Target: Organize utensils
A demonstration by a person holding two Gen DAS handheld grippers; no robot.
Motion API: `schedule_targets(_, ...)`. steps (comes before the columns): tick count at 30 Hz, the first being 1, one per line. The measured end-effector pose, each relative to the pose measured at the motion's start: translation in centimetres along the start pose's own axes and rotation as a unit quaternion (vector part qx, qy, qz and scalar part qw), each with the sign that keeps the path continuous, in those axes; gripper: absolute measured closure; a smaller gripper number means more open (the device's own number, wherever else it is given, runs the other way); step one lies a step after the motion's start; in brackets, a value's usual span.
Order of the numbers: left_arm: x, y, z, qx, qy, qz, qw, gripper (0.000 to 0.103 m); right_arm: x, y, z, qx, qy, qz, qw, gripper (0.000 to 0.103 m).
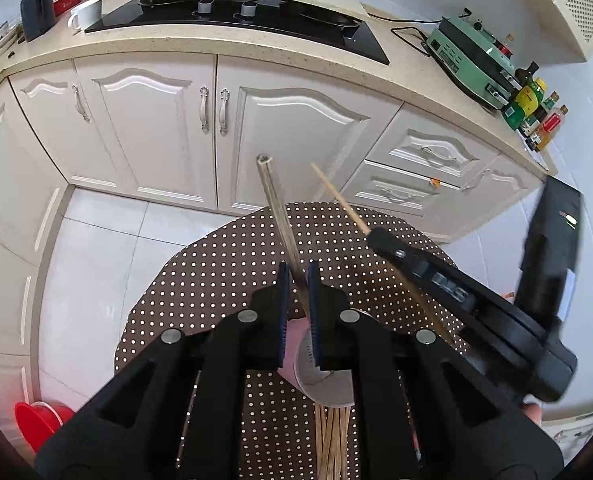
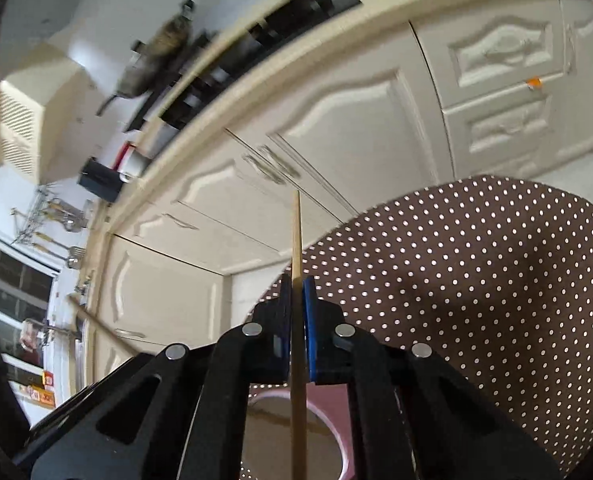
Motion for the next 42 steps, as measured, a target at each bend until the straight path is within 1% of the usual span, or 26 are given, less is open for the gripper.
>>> schedule_targets(2, -0.4, 0.1, -0.2, -0.006, -0.002, -0.001, 1.0, 0.093, -1.3, 0.3, -0.5, -0.005, -0.016, 0.016, 1.0, 0.098)
schedule_targets(6, -1.1, -0.1, -0.7, -0.007, -0.003, -0.003, 1.0, 0.093, -3.4, 0.5, -1.8, -0.006, -0.029, 0.038, 0.999, 0.098)
schedule_targets(9, -1.8, -0.2, -0.9, -0.01, -0.009, -0.009, 0.9999, 0.093, -4.6, 1.1, -2.5, -0.019, -0.03, 0.041, 0.999, 0.098)
schedule_targets(11, -2.4, -0.1, -1.1, -0.016, -0.01, -0.019, 0.9997, 0.093, -5.5, 1.7, -3.1, -0.03, -0.028, 0.051, 0.998, 0.098)
schedule_targets(13, -2.8, -0.1, -1.3, -0.019, -0.01, -0.022, 0.9995, 0.093, -6.0, 2.0, -3.5, -0.041, -0.025, 0.044, 0.998, 0.098)
schedule_targets(15, -3.3, 0.0, -1.6, -0.012, -0.012, -0.013, 0.9998, 0.093, -6.3, 2.1, -3.9, -0.045, -0.013, 0.036, 0.998, 0.098)
schedule_targets(17, -3.8, 0.0, -1.9, -0.005, -0.016, -0.007, 0.9998, 0.093, -7.1, 2.2, -4.6, -0.043, 0.009, 0.043, 0.998, 0.098)
schedule_targets(19, -4.3, 0.0, -2.2, 0.002, -0.016, -0.005, 0.9999, 0.093, -7.5, 2.4, -5.3, -0.054, 0.04, 0.03, 0.997, 0.098)
schedule_targets(20, -4.4, 0.1, -2.3, 0.004, -0.014, -0.004, 0.9999, 0.093, -7.8, 2.3, -5.6, -0.061, 0.058, 0.016, 0.996, 0.098)
schedule_targets(22, -4.7, 0.0, -2.7, 0.006, -0.009, -0.003, 0.9999, 0.093, -8.5, 2.4, -6.0, -0.061, 0.082, 0.016, 0.995, 0.098)
schedule_targets(23, -5.0, 0.0, -2.9, 0.006, -0.009, -0.002, 0.9999, 0.093, -8.7, 2.5, -6.3, -0.065, 0.089, 0.012, 0.994, 0.098)
schedule_targets(25, -5.5, 0.1, -3.2, 0.009, -0.01, 0.002, 0.9999, 0.093, -9.3, 2.7, -6.8, -0.09, 0.1, -0.013, 0.991, 0.098)
schedule_targets(29, -5.8, 0.6, -4.1, 0.012, 0.002, 0.02, 0.9997, 0.093, -9.7, 3.1, -8.5, -0.112, 0.134, -0.035, 0.984, 0.098)
schedule_targets(32, -6.5, 0.7, -4.6, 0.012, 0.001, 0.023, 0.9997, 0.093, -10.2, 3.1, -9.3, -0.124, 0.143, -0.042, 0.981, 0.098)
schedule_targets(34, -6.7, 0.5, -4.8, 0.018, 0.003, 0.027, 0.9995, 0.093, -10.3, 2.9, -9.4, -0.137, 0.146, -0.068, 0.977, 0.098)
schedule_targets(37, -6.9, 0.1, -5.4, 0.025, 0.01, 0.032, 0.9991, 0.093, -10.8, 2.7, -9.2, -0.133, 0.155, -0.07, 0.976, 0.098)
schedule_targets(40, -7.0, -0.2, -5.7, 0.03, 0.017, 0.03, 0.9989, 0.093, -10.7, 2.8, -9.0, -0.147, 0.167, -0.088, 0.971, 0.098)
schedule_targets(42, -7.0, -0.4, -5.9, 0.031, 0.023, 0.029, 0.9989, 0.093, -10.3, 2.7, -9.1, -0.138, 0.19, -0.082, 0.969, 0.098)
Point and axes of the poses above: each gripper's, at about its wrist camera, not at the fingertips, and x roughly the way its jaws point, y to its left, z to its top, the point moved 8 cm from there along x, roughly the way its jaws point, and after that the axes turned 5 degrees about -z, right-handed, at the moved point
